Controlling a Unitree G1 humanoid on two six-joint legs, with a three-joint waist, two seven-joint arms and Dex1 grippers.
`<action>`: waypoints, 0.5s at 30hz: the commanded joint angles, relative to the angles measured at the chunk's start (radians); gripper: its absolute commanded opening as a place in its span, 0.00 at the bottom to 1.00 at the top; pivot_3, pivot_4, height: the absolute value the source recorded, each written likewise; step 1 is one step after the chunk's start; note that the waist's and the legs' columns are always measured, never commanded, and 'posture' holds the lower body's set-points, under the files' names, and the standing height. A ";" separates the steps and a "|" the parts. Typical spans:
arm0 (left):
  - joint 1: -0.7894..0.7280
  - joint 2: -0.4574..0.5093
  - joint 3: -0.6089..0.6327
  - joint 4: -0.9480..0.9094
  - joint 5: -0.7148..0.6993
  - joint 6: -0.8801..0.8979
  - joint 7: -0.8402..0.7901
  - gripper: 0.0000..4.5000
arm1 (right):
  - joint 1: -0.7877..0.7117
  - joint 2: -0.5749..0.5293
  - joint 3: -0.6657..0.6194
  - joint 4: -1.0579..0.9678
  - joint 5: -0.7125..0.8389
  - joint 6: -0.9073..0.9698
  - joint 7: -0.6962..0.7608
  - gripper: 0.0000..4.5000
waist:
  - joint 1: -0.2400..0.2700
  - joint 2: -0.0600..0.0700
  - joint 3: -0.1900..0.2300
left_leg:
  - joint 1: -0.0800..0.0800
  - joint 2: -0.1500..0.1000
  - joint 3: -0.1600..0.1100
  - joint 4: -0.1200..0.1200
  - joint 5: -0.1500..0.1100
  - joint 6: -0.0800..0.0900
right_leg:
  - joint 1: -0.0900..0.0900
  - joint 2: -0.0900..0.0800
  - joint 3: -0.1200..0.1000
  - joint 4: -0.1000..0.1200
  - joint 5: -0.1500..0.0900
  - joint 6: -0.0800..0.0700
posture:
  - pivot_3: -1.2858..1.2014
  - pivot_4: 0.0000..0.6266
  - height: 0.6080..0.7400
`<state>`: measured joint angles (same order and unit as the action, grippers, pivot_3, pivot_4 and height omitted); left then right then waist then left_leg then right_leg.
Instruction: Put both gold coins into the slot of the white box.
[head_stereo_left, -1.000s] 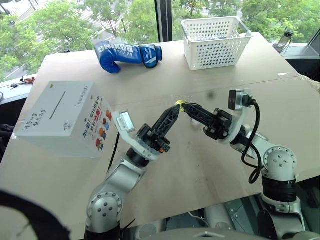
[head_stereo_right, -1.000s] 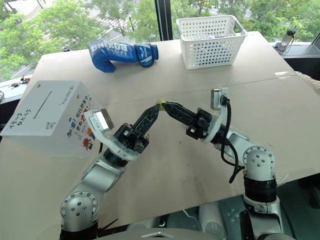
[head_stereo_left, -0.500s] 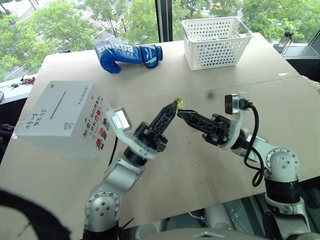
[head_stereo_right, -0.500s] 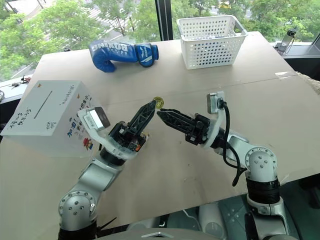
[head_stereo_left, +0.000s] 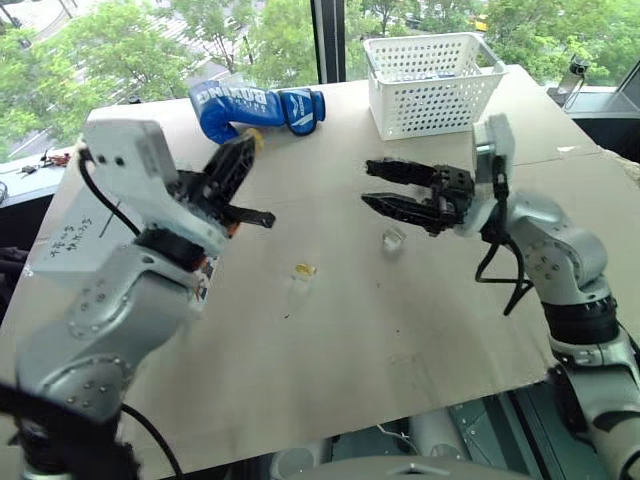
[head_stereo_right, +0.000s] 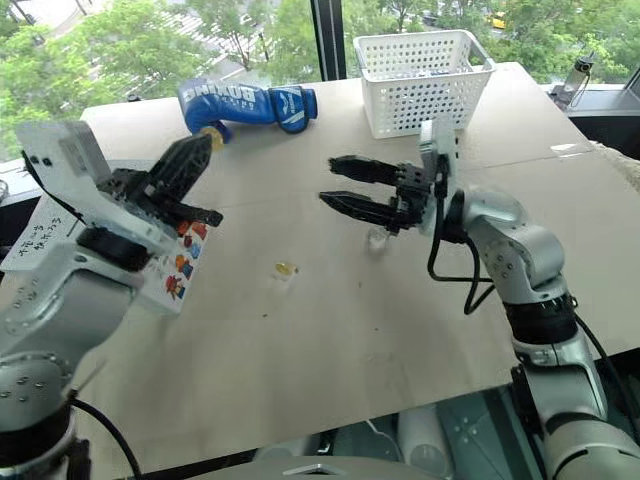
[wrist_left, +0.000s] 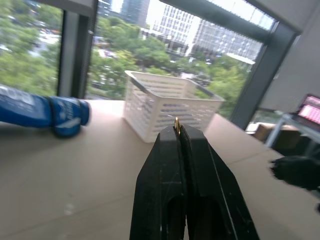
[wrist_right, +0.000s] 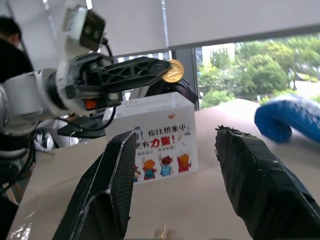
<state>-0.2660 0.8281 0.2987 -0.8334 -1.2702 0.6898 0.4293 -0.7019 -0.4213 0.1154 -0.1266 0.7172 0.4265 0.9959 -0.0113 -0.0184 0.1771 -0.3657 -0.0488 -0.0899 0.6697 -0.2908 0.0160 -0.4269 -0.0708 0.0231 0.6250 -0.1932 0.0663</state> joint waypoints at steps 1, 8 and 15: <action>-0.100 0.139 0.052 0.014 -0.083 0.085 0.174 0.00 | -0.103 0.036 0.018 0.075 -0.073 -0.120 0.099 0.60 | 0.000 -0.001 0.001 | -0.003 0.000 0.000 0.000 0.000 0.000 | -0.003 0.000 0.000 0.000 0.000 0.000 | 0.52 0.24 0.85; -0.085 0.350 0.189 0.065 -0.312 0.142 0.494 0.00 | -0.147 0.079 0.026 0.165 -0.113 -0.160 0.188 0.60 | -0.002 -0.001 0.000 | -0.016 0.000 -0.001 -0.001 -0.001 -0.003 | -0.018 -0.001 0.000 0.002 0.000 0.000 | 0.52 0.24 0.85; 0.269 0.267 0.382 0.022 -0.247 0.186 0.441 0.00 | -0.159 0.111 0.005 0.145 -0.103 -0.136 0.196 0.60 | -0.007 0.000 0.001 | -0.018 0.002 0.001 -0.002 -0.001 -0.004 | -0.022 0.000 0.002 0.003 0.000 0.000 | 0.52 0.24 0.85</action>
<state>-0.0154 1.1045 0.6133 -0.7842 -1.5514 0.8880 0.8935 -0.8369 -0.3166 0.1464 0.0593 0.5923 0.2882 1.1921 -0.0181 -0.0184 0.1780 -0.3835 -0.0471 -0.0890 0.6678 -0.2917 0.0122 -0.4491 -0.0708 0.0247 0.6276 -0.1931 0.0663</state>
